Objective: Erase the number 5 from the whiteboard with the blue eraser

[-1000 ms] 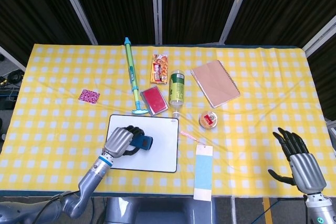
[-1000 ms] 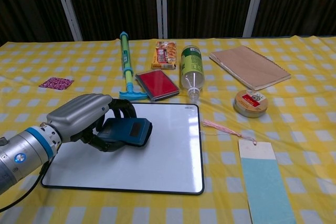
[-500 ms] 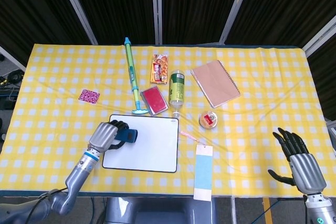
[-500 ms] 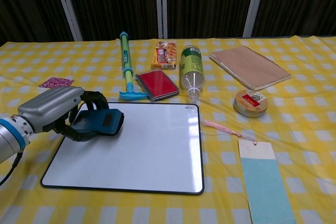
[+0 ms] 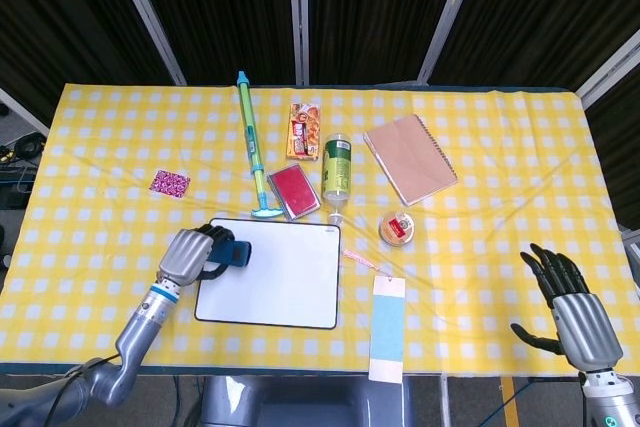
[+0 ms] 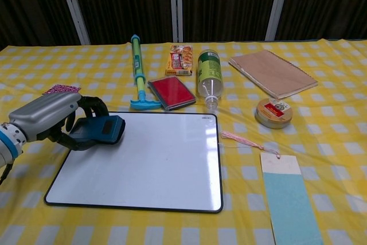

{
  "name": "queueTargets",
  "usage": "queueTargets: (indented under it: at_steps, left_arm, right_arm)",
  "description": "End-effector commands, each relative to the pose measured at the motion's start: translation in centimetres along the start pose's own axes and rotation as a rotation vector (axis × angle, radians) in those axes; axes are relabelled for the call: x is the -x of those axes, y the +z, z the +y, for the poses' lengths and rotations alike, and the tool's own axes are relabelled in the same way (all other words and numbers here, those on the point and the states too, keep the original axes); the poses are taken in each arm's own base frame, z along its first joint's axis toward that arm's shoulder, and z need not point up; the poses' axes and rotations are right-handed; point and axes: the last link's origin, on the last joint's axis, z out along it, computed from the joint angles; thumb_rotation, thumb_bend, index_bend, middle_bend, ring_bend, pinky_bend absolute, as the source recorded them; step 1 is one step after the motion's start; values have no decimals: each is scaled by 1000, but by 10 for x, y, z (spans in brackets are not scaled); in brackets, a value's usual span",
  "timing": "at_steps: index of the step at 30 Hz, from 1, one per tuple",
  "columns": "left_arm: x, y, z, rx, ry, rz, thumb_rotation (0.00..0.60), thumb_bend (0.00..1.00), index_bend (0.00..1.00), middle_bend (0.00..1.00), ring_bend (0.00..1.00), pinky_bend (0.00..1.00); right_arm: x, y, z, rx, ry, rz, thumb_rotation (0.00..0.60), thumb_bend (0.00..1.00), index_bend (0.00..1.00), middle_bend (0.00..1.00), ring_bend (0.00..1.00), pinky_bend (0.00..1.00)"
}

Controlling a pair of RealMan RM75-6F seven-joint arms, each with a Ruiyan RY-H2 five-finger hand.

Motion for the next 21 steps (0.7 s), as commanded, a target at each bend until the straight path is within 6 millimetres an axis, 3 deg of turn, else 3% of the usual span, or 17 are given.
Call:
queueTargets:
  at_steps: [1,8,12,15,21]
  left_arm:
    - [3,2,10,23,-4,-3,600,557,853,646,549,579]
    - [11,3,38,80,-57,-17,600,557,853,646,549,579]
    - [15,3,45,94,-63,-21,600,557,853,647,549,579]
    - [16,4,42,83,-70,-23,600,557,853,646,549,579]
    - [12,1,15,27,-102,-18,600,557,853,646,549,579]
  right_arm:
    - [0,0,0,0,0,0,600,42,0,0,0,0]
    - [-1,0,1,0,2,0,600,42,0,0,0,0]
    - [-1,0,1,0,2,1,600,42,0,0,0,0]
    - [-1,0,1,0,1,0,600,42,0,0,0,0]
    - [1,0,0,-2,-4,-3,600,42,0,0,0,0]
